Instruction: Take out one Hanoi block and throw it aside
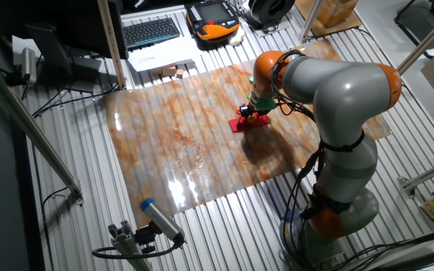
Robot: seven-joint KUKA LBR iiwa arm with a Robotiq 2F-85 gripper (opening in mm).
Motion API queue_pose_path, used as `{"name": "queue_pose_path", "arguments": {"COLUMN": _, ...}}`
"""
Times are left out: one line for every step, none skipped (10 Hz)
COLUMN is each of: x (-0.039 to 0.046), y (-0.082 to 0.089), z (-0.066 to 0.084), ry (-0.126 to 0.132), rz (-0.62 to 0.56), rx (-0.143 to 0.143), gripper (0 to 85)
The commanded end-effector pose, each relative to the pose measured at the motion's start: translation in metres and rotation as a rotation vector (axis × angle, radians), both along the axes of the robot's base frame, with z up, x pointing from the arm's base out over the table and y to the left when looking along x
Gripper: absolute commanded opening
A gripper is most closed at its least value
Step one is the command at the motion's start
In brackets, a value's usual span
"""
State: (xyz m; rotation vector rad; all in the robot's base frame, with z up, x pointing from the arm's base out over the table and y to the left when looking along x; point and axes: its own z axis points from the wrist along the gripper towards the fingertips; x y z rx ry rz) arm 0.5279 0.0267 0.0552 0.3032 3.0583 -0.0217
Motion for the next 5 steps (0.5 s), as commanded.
{"name": "queue_pose_path", "arguments": {"x": -0.0001, "y": 0.0001, "z": -0.0005, "ry": 0.000, "rz": 0.000, "rx": 0.000, "gripper": 51.0}}
{"name": "queue_pose_path", "arguments": {"x": 0.0000, "y": 0.0002, "z": -0.0011, "ry": -0.002, "rz": 0.000, "rx": 0.001, "gripper": 51.0}}
{"name": "queue_pose_path", "arguments": {"x": 0.0001, "y": 0.0003, "z": -0.0017, "ry": -0.008, "rz": 0.000, "rx": 0.002, "gripper": 51.0}}
{"name": "queue_pose_path", "arguments": {"x": 0.0003, "y": 0.0004, "z": -0.0017, "ry": -0.009, "rz": 0.002, "rx": 0.006, "gripper": 51.0}}
{"name": "queue_pose_path", "arguments": {"x": 0.0004, "y": 0.0007, "z": -0.0014, "ry": -0.009, "rz": 0.004, "rx": 0.006, "gripper": 51.0}}
